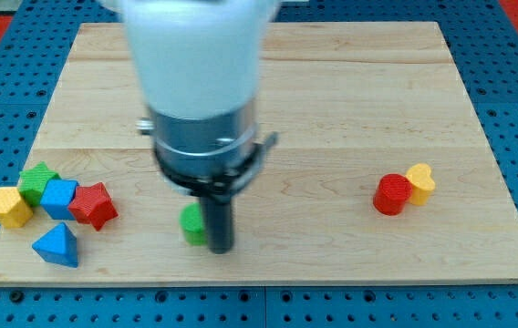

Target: Push the green circle closer to the red star

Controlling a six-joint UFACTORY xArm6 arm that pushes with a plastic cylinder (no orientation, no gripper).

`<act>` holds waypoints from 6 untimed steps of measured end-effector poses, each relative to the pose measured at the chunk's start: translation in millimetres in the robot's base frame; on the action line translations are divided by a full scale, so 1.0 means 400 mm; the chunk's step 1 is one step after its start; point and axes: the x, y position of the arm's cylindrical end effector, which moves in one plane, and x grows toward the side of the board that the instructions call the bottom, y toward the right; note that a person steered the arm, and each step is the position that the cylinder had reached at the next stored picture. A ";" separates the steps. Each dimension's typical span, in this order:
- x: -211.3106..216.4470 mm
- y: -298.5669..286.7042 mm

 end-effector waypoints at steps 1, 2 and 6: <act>-0.009 -0.127; 0.004 -0.140; -0.090 -0.195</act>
